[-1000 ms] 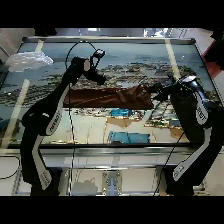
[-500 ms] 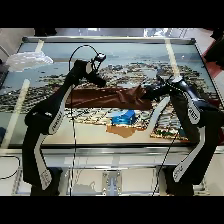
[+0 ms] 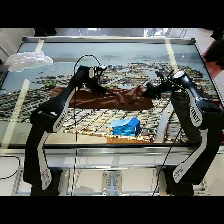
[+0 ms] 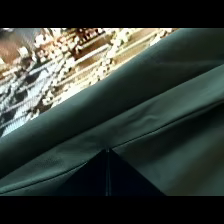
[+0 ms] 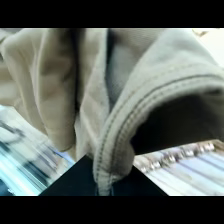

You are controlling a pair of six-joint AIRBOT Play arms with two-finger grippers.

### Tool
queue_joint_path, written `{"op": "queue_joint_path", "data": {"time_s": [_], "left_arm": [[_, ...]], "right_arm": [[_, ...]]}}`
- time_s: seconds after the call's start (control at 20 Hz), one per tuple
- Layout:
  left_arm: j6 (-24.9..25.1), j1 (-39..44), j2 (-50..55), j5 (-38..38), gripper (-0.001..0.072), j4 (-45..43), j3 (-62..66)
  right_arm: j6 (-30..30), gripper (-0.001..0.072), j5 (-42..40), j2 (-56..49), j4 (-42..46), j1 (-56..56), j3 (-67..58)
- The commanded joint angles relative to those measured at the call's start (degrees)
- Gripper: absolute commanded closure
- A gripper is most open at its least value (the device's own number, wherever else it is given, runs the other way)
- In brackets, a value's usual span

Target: Fold the shirts.

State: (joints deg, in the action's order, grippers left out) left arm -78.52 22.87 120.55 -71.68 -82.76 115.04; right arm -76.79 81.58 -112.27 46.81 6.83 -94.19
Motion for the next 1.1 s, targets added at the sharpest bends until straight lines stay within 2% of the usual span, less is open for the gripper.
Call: {"op": "queue_joint_path", "data": {"time_s": [0.0,0.15,0.25,0.45,0.7,0.9,1.05], "left_arm": [[-2.19,0.17,0.28,-6.4,0.0696,2.58,-0.04],[-2.1,1.92,0.28,-6.95,0.0697,10.1,-0.04],[-2.08,4.74,0.28,-6.12,0.0698,9.75,-0.04],[-2.49,9.75,0.31,1.68,0.0697,9.77,-0.04],[-3.96,11.19,2.01,2.29,0.0697,9.77,-0.02],[-4.24,9.99,0.87,3.56,0.0697,9.81,0.17],[-4.17,7.21,-4.46,3.52,0.0697,9.75,0.15]], "right_arm": [[-1.6,0.0697,5.31,3.82,8.24,0.37,-0.2],[-1.62,0.0697,7.91,8.17,11.04,2.03,-0.07],[-1.75,0.0697,8.57,10.99,13.22,3.37,0.31],[-1.77,0.0697,9.44,13.73,13.03,5.03,2.1],[-0.39,0.0697,9.18,17.68,1.97,4.79,0.42],[-0.48,0.0697,9.14,21.77,-1.16,3.63,-3.67],[-0.72,0.0698,7.02,21.86,-2.14,-1.95,-8.2]]}}
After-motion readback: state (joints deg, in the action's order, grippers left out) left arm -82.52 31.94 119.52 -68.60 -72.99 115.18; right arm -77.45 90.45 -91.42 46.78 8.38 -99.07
